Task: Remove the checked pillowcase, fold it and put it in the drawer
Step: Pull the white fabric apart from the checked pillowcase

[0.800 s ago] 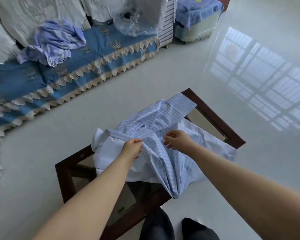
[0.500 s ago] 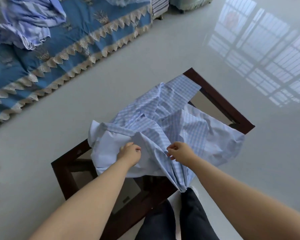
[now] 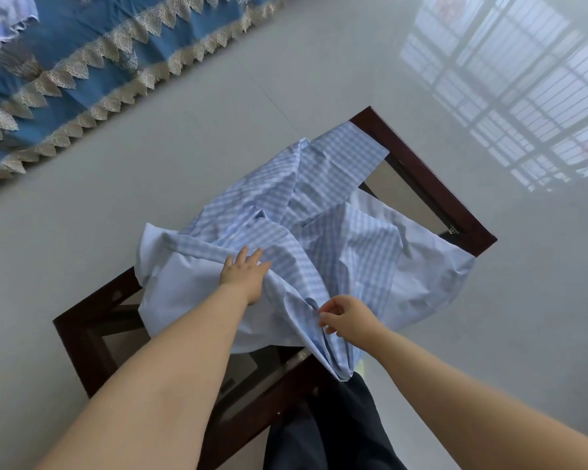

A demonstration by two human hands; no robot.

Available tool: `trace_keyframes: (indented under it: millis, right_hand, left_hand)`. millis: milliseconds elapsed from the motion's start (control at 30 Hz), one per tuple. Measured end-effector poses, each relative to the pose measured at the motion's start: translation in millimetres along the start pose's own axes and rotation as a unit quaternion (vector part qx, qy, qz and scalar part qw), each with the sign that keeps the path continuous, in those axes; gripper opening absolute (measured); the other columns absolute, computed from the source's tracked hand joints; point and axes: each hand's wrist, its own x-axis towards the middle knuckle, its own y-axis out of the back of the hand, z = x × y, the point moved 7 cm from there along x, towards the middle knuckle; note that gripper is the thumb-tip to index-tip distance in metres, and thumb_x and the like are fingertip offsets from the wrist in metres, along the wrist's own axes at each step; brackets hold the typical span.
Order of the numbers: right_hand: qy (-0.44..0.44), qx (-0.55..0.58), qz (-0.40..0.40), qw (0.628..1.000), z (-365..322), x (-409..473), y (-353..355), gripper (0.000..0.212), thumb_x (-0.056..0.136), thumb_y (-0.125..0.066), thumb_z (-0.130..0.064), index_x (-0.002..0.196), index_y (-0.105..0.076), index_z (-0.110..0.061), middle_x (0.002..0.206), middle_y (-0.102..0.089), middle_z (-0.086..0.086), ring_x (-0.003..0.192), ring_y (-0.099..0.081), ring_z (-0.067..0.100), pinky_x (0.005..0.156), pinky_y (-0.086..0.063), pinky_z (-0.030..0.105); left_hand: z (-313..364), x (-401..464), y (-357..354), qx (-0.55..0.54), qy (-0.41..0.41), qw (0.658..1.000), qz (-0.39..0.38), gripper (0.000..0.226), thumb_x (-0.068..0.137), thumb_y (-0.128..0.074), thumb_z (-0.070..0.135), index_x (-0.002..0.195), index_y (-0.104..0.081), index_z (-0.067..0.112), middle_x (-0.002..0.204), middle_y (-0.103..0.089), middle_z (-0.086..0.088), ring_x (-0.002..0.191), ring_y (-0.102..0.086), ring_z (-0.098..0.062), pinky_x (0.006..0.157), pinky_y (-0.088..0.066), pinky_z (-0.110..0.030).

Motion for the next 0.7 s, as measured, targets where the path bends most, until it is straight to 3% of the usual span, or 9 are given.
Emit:
trace_keyframes:
  millis: [100,167,233,333,400,467,533,600,700]
  right_hand:
    - [-0.024,0.002,0.005,1.0,13.4,2.5,-0.2,0.006,0.09,-0.056,-0.015,0.085,-0.059,-0.015,0.08,-0.069,-0.001,0.066,-0.063,0.009,0.057,-0.042,0.013]
    - [-0.035,0.005,0.005,0.999,18.0,2.4,-2.8,0.008,0.09,-0.056,-0.015,0.084,-0.059,-0.016,0.079,-0.069,-0.001,0.065,-0.063,0.009,0.058,-0.044,0.015]
    - [-0.037,0.005,0.0,0.999,17.2,3.0,-9.4,0.008,0.09,-0.056,-0.016,0.083,-0.058,-0.018,0.077,-0.068,-0.004,0.065,-0.063,0.009,0.06,-0.045,0.017]
    - [-0.022,-0.006,-0.013,1.0,9.6,6.8,-21.9,0.01,0.092,-0.055,-0.016,0.082,-0.057,-0.016,0.078,-0.067,-0.007,0.062,-0.062,0.003,0.055,-0.043,0.014]
    - [-0.016,0.009,-0.018,1.0,5.4,10.0,-28.5,0.009,0.093,-0.053,-0.011,0.086,-0.058,-0.009,0.078,-0.062,-0.011,0.058,-0.06,-0.005,0.048,-0.042,0.009]
    - [-0.025,0.026,-0.013,0.999,6.9,11.2,-31.6,0.009,0.094,-0.051,-0.01,0.087,-0.057,-0.008,0.078,-0.062,-0.009,0.058,-0.06,-0.001,0.045,-0.04,0.007]
    - [-0.037,0.028,0.018,0.999,12.3,10.7,-30.8,0.009,0.094,-0.05,-0.012,0.089,-0.058,-0.012,0.08,-0.066,-0.001,0.062,-0.059,0.006,0.052,-0.047,0.012]
    - [-0.038,-0.015,0.068,0.997,15.4,7.3,-25.9,0.009,0.091,-0.05,-0.017,0.096,-0.058,-0.021,0.087,-0.066,-0.003,0.068,-0.059,0.009,0.065,-0.052,0.022]
    - [0.008,-0.045,0.052,0.998,-1.2,-3.3,-40.3,0.039,0.087,-0.057,-0.029,0.124,-0.046,-0.027,0.11,-0.055,-0.012,0.089,-0.057,0.009,0.066,-0.043,0.021]
  left_hand:
    - [6.9,-7.3,-21.6,0.032,0.011,0.999,-0.012,0.047,0.091,-0.04,0.008,0.136,-0.043,0.022,0.153,-0.03,-0.005,0.146,-0.008,-0.025,0.118,-0.007,-0.045]
    - [5.5,-20.3,-34.2,0.006,0.022,0.999,0.025,0.041,0.09,-0.041,0.009,0.13,-0.045,0.019,0.141,-0.044,-0.006,0.138,-0.026,-0.024,0.116,-0.014,-0.041]
    - [-0.8,-30.7,-43.2,-0.022,0.025,0.998,0.044,0.038,0.09,-0.046,0.011,0.127,-0.048,0.019,0.153,-0.025,-0.006,0.142,-0.018,-0.027,0.116,-0.015,-0.041]
    - [-9.5,-31.2,-44.8,-0.01,0.013,0.999,0.031,0.024,0.094,-0.048,0.012,0.113,-0.059,0.022,0.158,0.024,0.001,0.146,0.017,-0.028,0.118,-0.005,-0.049]
    - [-5.3,-22.7,-45.0,0.028,-0.032,0.999,0.018,0.037,0.093,-0.045,0.01,0.126,-0.054,0.023,0.156,0.03,0.0,0.144,0.024,-0.03,0.118,0.0,-0.052]
    - [5.0,-13.9,-47.8,0.032,-0.072,0.997,-0.013,0.046,0.094,-0.04,0.01,0.14,-0.04,0.017,0.159,0.02,-0.001,0.145,0.021,-0.028,0.118,0.003,-0.049]
    - [14.5,-11.6,-42.1,-0.026,-0.075,0.997,-0.013,0.043,0.099,-0.038,0.018,0.141,-0.036,0.011,0.161,-0.007,-0.004,0.148,0.004,-0.025,0.119,0.002,-0.044]
    - [25.8,-21.3,-25.7,-0.109,-0.08,0.99,0.037,0.036,0.1,-0.039,0.025,0.132,-0.044,0.009,0.145,-0.038,-0.008,0.139,-0.027,-0.026,0.118,-0.01,-0.037]
    - [46.2,-53.6,1.6,-0.181,-0.105,0.97,0.121,0.027,0.1,-0.04,0.022,0.122,-0.053,0.013,0.124,-0.054,-0.004,0.117,-0.049,-0.025,0.1,-0.032,-0.034]
